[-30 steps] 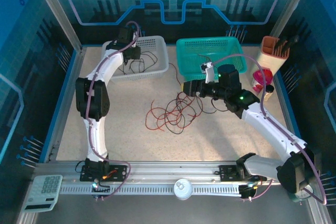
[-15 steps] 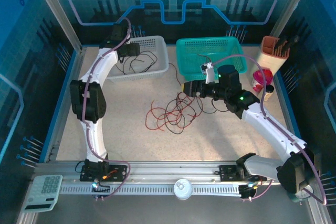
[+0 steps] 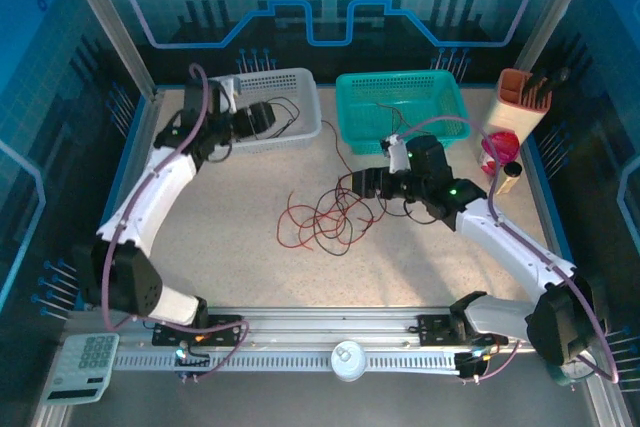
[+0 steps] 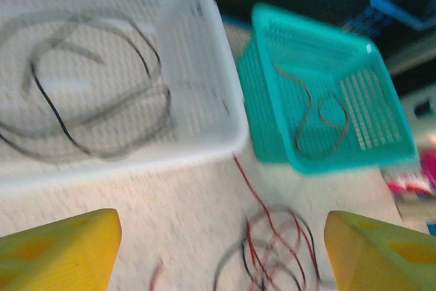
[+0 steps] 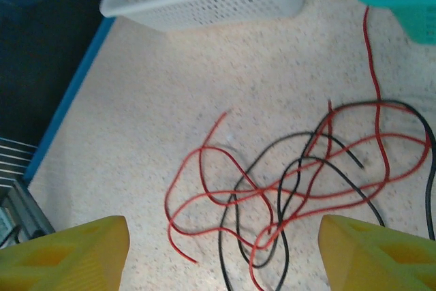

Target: Untangle the cables

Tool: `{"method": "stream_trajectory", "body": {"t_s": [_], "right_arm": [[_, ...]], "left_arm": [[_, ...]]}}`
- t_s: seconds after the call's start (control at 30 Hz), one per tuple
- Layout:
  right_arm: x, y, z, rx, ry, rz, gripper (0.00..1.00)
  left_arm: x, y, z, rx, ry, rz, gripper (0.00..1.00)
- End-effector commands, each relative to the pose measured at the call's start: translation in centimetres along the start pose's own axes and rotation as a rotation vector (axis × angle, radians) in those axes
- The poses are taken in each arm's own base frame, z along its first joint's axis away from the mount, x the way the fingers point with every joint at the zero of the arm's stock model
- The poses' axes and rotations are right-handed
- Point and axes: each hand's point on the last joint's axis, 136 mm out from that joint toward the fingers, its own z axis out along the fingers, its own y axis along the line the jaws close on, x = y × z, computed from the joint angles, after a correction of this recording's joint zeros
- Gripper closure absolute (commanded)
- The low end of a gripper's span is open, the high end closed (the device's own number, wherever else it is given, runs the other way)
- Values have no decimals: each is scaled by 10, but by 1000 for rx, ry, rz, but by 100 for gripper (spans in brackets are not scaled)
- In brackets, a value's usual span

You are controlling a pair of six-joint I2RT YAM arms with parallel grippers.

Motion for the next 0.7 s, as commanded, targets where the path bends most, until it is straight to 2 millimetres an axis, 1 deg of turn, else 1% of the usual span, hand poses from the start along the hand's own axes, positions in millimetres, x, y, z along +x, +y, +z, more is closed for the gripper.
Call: {"method": "stream_trajectory", "body": {"t_s": [0.0, 0.1, 0.2, 0.27, 0.37, 0.5, 0.63, 0.67], "right_arm": [[32, -12, 10, 55, 84, -31, 26], [49, -15, 16, 71, 123, -36, 27], [60, -10, 22, 46, 141, -22, 28], [67, -3, 27, 35, 162, -35, 29], [79, 13, 36, 24, 199, -77, 29], [97, 37, 55, -4, 249, -117, 29], [116, 64, 79, -32, 304, -151, 30], [116, 73, 85, -43, 309, -161, 30]], "left_arm": [[58, -14, -7, 89, 115, -64, 20], [100, 0, -14, 61, 148, -101, 20], [127, 14, -21, 48, 149, -165, 19], [139, 21, -25, 32, 147, -182, 19], [144, 31, -33, 2, 119, -197, 18], [140, 38, -35, -25, 67, -229, 19], [128, 43, -37, -64, 12, -245, 18], [124, 45, -39, -77, -3, -243, 18]]}}
